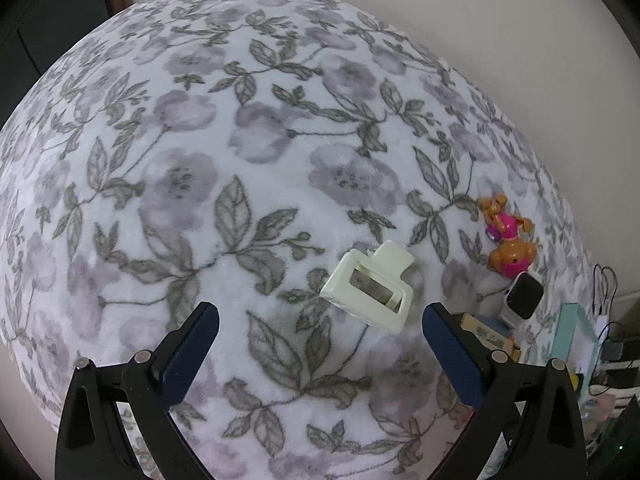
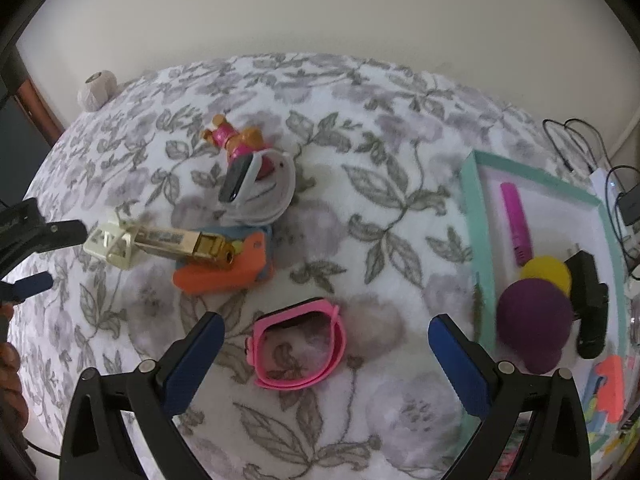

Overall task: Organize rigid objects
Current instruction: 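Move left gripper to the cream hair clip while right gripper approaches pink watch band, then grasp the cream hair clip with left gripper while right gripper grasps the pink band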

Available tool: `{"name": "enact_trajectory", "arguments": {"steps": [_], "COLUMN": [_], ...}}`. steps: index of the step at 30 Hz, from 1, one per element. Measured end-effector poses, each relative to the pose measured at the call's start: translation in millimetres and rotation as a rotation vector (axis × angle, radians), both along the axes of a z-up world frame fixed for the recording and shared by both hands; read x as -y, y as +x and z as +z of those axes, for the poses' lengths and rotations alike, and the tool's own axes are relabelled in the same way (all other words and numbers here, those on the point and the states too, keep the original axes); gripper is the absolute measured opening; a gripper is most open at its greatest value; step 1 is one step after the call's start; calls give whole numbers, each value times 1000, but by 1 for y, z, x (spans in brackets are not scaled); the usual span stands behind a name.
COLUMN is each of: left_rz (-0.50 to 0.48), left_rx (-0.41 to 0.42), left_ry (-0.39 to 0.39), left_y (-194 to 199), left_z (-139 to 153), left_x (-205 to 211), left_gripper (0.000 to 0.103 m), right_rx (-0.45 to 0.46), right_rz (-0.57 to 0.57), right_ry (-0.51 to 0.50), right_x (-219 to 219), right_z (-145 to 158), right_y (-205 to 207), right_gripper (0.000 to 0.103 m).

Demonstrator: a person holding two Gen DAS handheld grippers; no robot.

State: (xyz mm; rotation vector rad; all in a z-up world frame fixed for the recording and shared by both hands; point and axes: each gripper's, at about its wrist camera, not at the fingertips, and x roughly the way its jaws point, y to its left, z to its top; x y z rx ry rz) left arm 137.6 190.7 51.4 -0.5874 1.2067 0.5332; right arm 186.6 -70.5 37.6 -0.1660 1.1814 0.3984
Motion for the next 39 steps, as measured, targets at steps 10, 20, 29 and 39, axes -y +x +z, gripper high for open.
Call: {"name": "enact_trajectory", "arguments": {"steps": [10,20,29,39], "left_rz": [-45,-133,-138,-140], "left_rx": [25,4,13,21], "left_ry": [44,133,132,159], "left_y": [13,27,30,29], "left_z": [-13,-24,-32,-28], "left_x": [8,24,21,21], "left_gripper": [101,97,73,60], "right_rx": [-57,-74,-75,-61], "right_rz": [34,52,32,46], "right_ry": [-43,-57,-52,-49], "right_x": [-12,-15,-14,-15], "right_z": [-27,-35,-35,-26], "right_y": [-3,-1,0,0], "right_gripper": [103,103,92,64]}}
